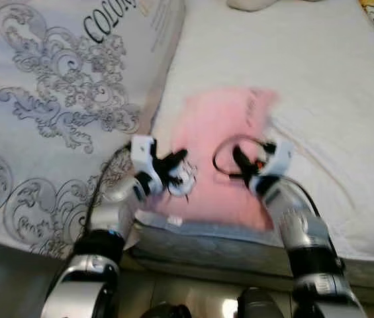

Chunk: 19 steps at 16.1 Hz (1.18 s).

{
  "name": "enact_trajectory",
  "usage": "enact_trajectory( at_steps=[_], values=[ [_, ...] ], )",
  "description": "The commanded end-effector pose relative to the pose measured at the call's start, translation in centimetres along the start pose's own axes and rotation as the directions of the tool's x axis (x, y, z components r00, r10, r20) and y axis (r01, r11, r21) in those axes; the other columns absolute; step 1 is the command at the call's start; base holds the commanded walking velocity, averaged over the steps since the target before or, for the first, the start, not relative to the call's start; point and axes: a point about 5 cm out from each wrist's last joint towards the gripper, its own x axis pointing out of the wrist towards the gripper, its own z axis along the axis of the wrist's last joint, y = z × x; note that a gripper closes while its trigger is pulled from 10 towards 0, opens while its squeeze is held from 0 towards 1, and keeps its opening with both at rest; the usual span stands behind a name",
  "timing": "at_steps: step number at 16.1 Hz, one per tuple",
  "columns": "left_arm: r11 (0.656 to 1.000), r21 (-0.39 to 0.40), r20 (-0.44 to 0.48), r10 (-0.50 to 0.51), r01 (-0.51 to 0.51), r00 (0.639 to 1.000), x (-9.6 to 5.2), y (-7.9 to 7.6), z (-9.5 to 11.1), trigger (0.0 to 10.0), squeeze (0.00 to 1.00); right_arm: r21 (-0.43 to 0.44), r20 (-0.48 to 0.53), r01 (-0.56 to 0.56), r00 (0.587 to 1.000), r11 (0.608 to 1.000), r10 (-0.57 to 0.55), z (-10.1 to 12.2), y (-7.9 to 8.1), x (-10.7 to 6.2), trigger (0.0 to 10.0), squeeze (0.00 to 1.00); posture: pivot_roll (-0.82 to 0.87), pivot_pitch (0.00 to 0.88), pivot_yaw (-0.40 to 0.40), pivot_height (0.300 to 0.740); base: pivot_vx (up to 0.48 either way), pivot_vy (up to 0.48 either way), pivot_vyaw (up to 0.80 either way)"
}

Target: Clean up the room

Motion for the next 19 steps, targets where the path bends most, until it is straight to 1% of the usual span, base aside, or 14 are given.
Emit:
enact_trajectory(
  at_steps=[1, 3, 5, 7, 8, 9, 10, 11, 12, 13, 14, 16, 17, 19],
  values=[
    [0.999, 0.022, 0.049, 0.035, -0.036, 0.998, -0.1, 0.8, 1.6, 0.0, 0.00, -0.035, -0.005, -0.060, 0.998, 0.998, 0.060, 0.0, 1.6, 1.0, 0.0, 0.00, -0.19, 0.000, 0.185, 0.740, 0.000, 0.000, 0.00],
    [0.996, 0.046, 0.073, 0.076, -0.079, 0.994, -0.3, 1.7, 2.8, 0.0, 0.00, -0.099, 0.007, -0.098, 0.995, 0.990, 0.099, 0.9, 2.7, 2.1, 0.0, 0.00, -0.18, 0.000, 0.180, 0.740, 0.000, 0.000, 0.00],
    [0.991, 0.093, 0.074, 0.092, -0.099, 0.993, -0.3, 2.2, 3.6, 0.0, 0.00, -0.114, 0.022, -0.109, 0.993, 0.987, 0.113, 1.9, 3.3, 3.1, 0.0, 0.00, -0.18, 0.000, 0.173, 0.740, 0.000, 0.000, 0.00],
    [0.983, 0.147, 0.069, 0.101, -0.111, 0.992, -0.2, 2.7, 4.5, 0.0, 0.00, -0.140, 0.035, -0.107, 0.993, 0.984, 0.113, 2.7, 3.4, 4.0, 0.0, 0.00, -0.17, 0.002, 0.168, 0.740, 0.000, 0.000, 0.00],
    [0.975, 0.183, 0.067, 0.114, -0.125, 0.991, 0.0, 3.1, 5.2, 0.0, 0.00, -0.151, 0.031, -0.102, 0.994, 0.983, 0.107, 3.1, 3.3, 4.6, 0.0, 0.00, -0.15, 0.025, 0.164, 0.740, 0.000, 0.000, 0.00],
    [0.970, 0.203, 0.059, 0.121, -0.130, 0.991, 0.1, 3.2, 5.5, 0.0, 0.00, -0.162, 0.026, -0.084, 0.996, 0.983, 0.089, 3.3, 3.1, 4.9, 0.0, 0.00, -0.14, 0.041, 0.162, 0.740, 0.000, 0.000, 0.00],
    [0.968, 0.210, 0.051, 0.127, -0.135, 0.991, 0.2, 3.4, 5.4, 0.0, 0.00, -0.165, 0.023, -0.075, 0.997, 0.983, 0.080, 3.2, 3.0, 5.0, 0.0, 0.00, -0.14, 0.046, 0.162, 0.740, 0.000, 0.000, 0.00],
    [0.967, 0.222, 0.020, 0.125, -0.126, 0.992, 0.5, 3.3, 5.0, 0.0, 0.00, -0.166, 0.022, -0.038, 0.999, 0.985, 0.042, 3.0, 2.4, 4.9, 0.0, 0.00, -0.13, 0.091, 0.158, 0.740, 0.000, 0.000, 0.00],
    [0.967, 0.226, 0.012, 0.121, -0.120, 0.993, 0.6, 3.3, 4.9, 0.0, 0.00, -0.165, 0.021, -0.032, 0.999, 0.986, 0.036, 2.9, 2.2, 4.9, 0.0, 0.00, -0.13, 0.091, 0.158, 0.740, 0.000, 0.000, 0.00],
    [0.964, 0.247, -0.023, 0.113, -0.103, 0.993, 0.9, 3.1, 4.7, 0.0, 0.00, -0.159, 0.008, -0.012, 1.000, 0.987, 0.014, 2.2, 1.9, 4.8, 0.0, 0.00, -0.12, 0.134, 0.158, 0.740, 0.000, 0.000, 0.00],
    [0.960, 0.261, -0.044, 0.112, -0.097, 0.993, 1.1, 3.1, 4.6, 0.0, 0.00, -0.164, -0.006, -0.003, 1.000, 0.986, 0.002, 1.7, 1.7, 4.7, 0.0, 0.00, -0.12, 0.152, 0.160, 0.740, 0.000, 0.000, 0.00],
    [0.956, 0.271, -0.055, 0.135, -0.116, 0.989, 1.3, 3.2, 4.8, 0.0, 0.00, -0.182, -0.021, -0.005, 1.000, 0.983, 0.001, 1.1, 1.8, 4.7, 0.0, 0.00, -0.13, 0.192, 0.163, 0.740, 0.000, 0.000, 0.00],
    [0.951, 0.277, -0.048, 0.158, -0.139, 0.986, 1.5, 3.3, 5.0, 0.0, 0.00, -0.195, -0.022, -0.002, 1.000, 0.981, -0.002, 1.1, 1.5, 4.6, 0.0, 0.00, -0.14, 0.225, 0.165, 0.740, 0.000, 0.000, 0.00],
    [0.947, 0.281, -0.039, 0.172, -0.154, 0.984, 1.7, 3.3, 5.5, 0.0, 0.00, -0.215, -0.022, 0.005, 1.000, 0.977, -0.010, 1.3, 1.5, 4.7, 0.0, 0.00, -0.14, 0.236, 0.164, 0.740, 0.000, 0.000, 0.00]
  ],
)
